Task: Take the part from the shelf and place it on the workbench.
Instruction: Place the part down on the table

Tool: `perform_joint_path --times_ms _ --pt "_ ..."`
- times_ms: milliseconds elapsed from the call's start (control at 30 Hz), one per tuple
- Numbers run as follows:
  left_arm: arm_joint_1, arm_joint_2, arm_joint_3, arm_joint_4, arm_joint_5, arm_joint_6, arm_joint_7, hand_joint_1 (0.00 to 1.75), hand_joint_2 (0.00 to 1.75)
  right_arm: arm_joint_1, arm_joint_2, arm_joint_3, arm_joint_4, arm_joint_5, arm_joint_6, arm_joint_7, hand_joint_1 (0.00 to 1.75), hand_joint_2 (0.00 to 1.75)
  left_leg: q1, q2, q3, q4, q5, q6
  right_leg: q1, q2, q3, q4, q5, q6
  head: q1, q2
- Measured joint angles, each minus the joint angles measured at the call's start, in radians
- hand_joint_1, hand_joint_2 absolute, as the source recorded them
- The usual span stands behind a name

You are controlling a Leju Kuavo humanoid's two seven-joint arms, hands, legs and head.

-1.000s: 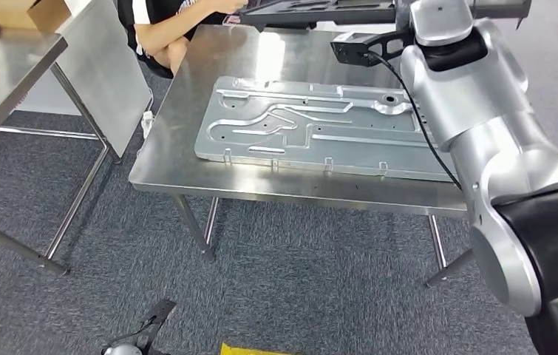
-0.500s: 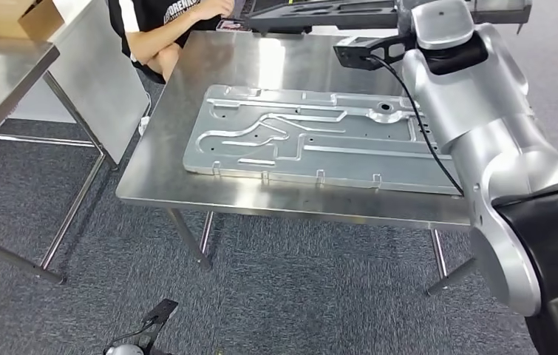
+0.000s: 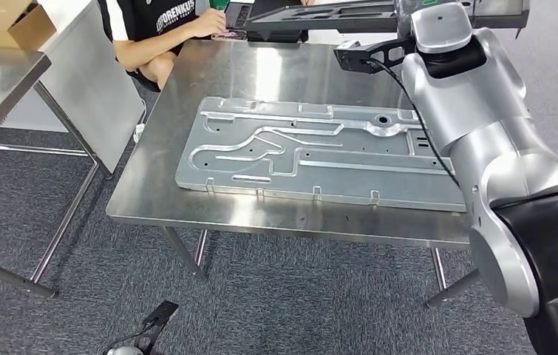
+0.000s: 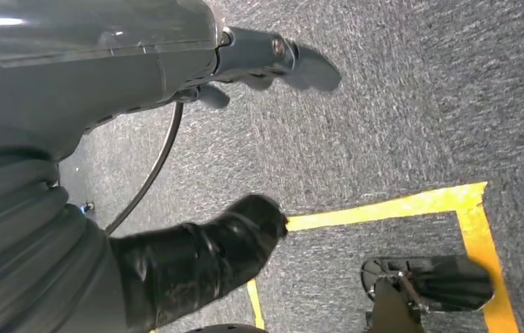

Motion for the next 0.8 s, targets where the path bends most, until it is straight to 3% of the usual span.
perform_joint_path --times_ms 67,133,200,233,300,367,433,533,600,667,700,733,800 --pt "-0.002 -0.001 0.000 0.000 0.000 0.000 0.000 0.00 1.75 -0.005 -0.001 0.000 0.000 0.000 0.000 0.001 1.75 1.75 0.005 0.001 0.017 -0.007 -0.002 0.005 -0.004 -0.002 -0.036 0.070 -0.028 0.010 0.000 0.000" --pt "-0.004 -0.001 -0.002 0.000 0.000 0.000 0.000 0.00 1.75 -0.007 -0.002 0.000 0.000 0.000 0.000 0.002 1.75 1.75 0.007 0.002 0.026 -0.006 -0.012 0.007 -0.012 -0.003 -0.111 0.194 -0.074 0.023 0.000 0.000" --pt "-0.003 -0.001 -0.005 0.000 0.000 0.000 0.000 0.00 1.75 -0.003 -0.003 0.000 0.001 0.000 0.000 0.002 1.75 1.75 0.009 0.001 0.035 -0.002 -0.025 0.005 -0.021 -0.004 -0.170 0.257 -0.086 0.032 0.000 0.000" --pt "-0.001 -0.002 -0.007 0.000 0.000 0.000 0.000 0.00 1.75 -0.001 -0.003 0.000 0.002 0.000 0.000 0.002 1.75 1.75 0.012 -0.001 0.041 0.002 -0.032 0.001 -0.025 -0.005 -0.174 0.235 -0.062 0.034 0.000 0.000" --pt "0.000 -0.003 -0.008 0.000 0.001 0.002 0.000 0.00 1.75 -0.001 -0.003 0.000 0.003 0.000 0.000 0.002 1.75 1.75 0.017 -0.004 0.053 0.013 -0.050 -0.007 -0.031 -0.006 -0.139 0.111 0.028 0.037 0.000 0.000" --pt "-0.001 -0.004 -0.008 0.000 0.001 0.003 0.001 0.00 1.75 -0.004 -0.005 0.000 0.005 0.000 0.000 0.002 1.75 1.75 0.019 -0.006 0.056 0.022 -0.065 -0.019 -0.027 -0.009 -0.109 0.010 0.074 0.034 0.000 0.000" --pt "-0.001 -0.005 -0.008 -0.001 0.000 0.002 0.002 0.00 1.75 -0.004 -0.006 0.000 0.006 0.000 0.000 0.002 1.75 1.75 0.017 -0.006 0.055 0.026 -0.070 -0.032 -0.020 -0.009 -0.106 -0.008 0.072 0.019 0.000 0.000" --pt "0.000 -0.005 -0.009 -0.002 0.000 0.001 0.001 0.00 1.75 -0.003 -0.007 0.000 0.007 0.000 0.000 0.002 1.75 1.75 0.018 -0.004 0.046 0.054 -0.092 -0.044 -0.023 -0.008 -0.095 -0.010 0.076 -0.003 -0.001 0.000" --pt "-0.003 -0.005 -0.008 -0.002 0.001 0.000 -0.002 0.00 1.75 -0.006 -0.008 0.001 0.008 0.000 0.000 0.001 1.75 1.75 0.019 -0.002 -0.002 0.150 -0.139 -0.048 -0.023 -0.006 -0.090 -0.011 0.073 -0.012 -0.001 0.000" --pt "-0.004 -0.005 -0.008 -0.002 0.000 0.000 -0.005 0.00 1.75 -0.004 -0.007 0.002 0.009 0.000 -0.001 -0.001 1.75 1.75 0.019 -0.002 -0.072 0.270 -0.180 -0.048 -0.018 -0.003 -0.088 -0.010 0.069 -0.018 -0.001 0.000" --pt "-0.004 -0.005 -0.009 -0.002 -0.001 0.001 -0.006 0.00 1.75 0.001 -0.007 0.003 0.010 0.000 -0.002 -0.004 1.75 1.75 0.019 -0.002 -0.096 0.298 -0.180 -0.047 -0.015 -0.001 -0.086 -0.009 0.066 -0.020 -0.001 0.000" --pt "-0.004 -0.005 -0.009 -0.002 -0.002 0.002 -0.006 0.00 1.75 0.006 -0.007 0.003 0.011 0.000 -0.005 -0.008 1.75 1.75 0.019 -0.002 -0.102 0.289 -0.162 -0.045 -0.012 0.000 -0.084 -0.008 0.064 -0.022 -0.001 0.000" --pt "-0.005 -0.006 -0.010 -0.002 -0.002 0.006 -0.006 0.00 1.75 0.021 -0.007 0.003 0.011 0.000 -0.015 -0.015 1.75 1.75 0.015 -0.002 -0.066 0.176 -0.083 -0.035 -0.008 0.002 -0.076 -0.006 0.057 -0.022 -0.001 0.000"
